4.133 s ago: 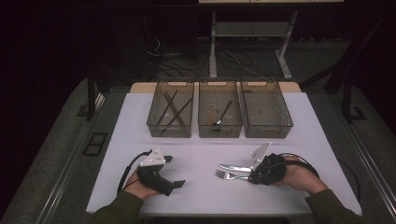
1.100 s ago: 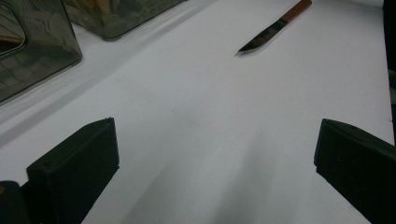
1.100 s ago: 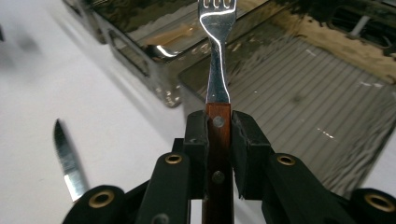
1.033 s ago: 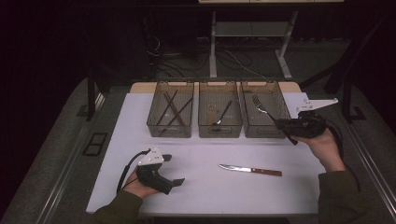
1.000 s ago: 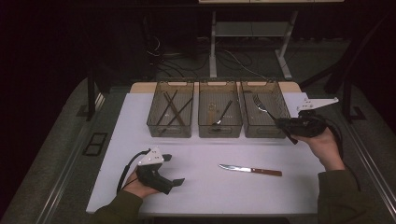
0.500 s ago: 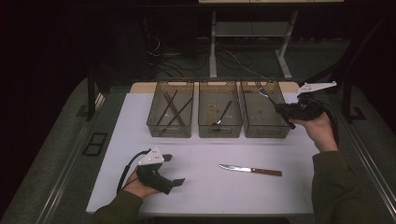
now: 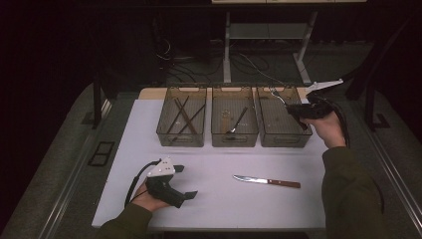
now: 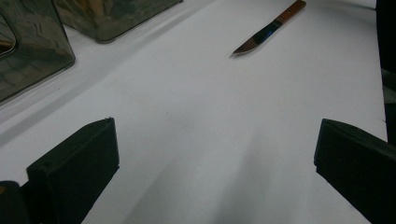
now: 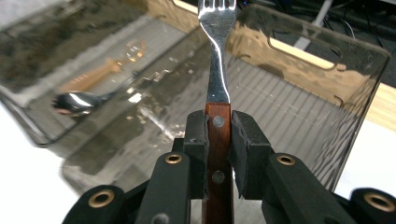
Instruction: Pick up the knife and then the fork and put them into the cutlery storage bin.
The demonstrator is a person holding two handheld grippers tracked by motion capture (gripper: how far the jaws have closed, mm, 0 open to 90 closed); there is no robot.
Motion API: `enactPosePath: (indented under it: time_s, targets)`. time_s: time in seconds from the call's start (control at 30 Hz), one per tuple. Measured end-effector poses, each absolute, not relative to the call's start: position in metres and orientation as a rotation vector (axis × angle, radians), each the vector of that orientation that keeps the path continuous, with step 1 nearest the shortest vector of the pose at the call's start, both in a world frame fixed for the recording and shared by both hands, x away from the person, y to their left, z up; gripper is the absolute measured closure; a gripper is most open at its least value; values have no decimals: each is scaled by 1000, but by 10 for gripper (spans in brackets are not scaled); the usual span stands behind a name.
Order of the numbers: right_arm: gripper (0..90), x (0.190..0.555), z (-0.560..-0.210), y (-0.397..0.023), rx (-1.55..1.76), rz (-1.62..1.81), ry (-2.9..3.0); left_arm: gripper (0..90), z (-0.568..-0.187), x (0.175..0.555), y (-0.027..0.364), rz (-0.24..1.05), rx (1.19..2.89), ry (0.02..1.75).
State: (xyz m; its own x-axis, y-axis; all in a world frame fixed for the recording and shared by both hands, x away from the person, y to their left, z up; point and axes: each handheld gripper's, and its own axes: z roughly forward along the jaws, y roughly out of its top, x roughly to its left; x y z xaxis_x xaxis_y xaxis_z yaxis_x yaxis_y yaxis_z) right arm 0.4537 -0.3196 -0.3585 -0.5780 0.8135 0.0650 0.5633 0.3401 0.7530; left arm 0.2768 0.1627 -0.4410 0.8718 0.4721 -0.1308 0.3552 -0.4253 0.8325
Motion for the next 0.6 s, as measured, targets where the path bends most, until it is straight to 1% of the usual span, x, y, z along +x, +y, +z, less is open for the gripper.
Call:
enactPosePath:
  time_s: [0.27, 0.6]
  targets:
    - [772, 463, -378, -315, 1253, 1005, 2328, 0, -441, 277, 163, 147, 2054, 597]
    - [770, 462, -393, -312, 1261, 886, 2384, 0, -441, 276, 162, 142, 2057, 597]
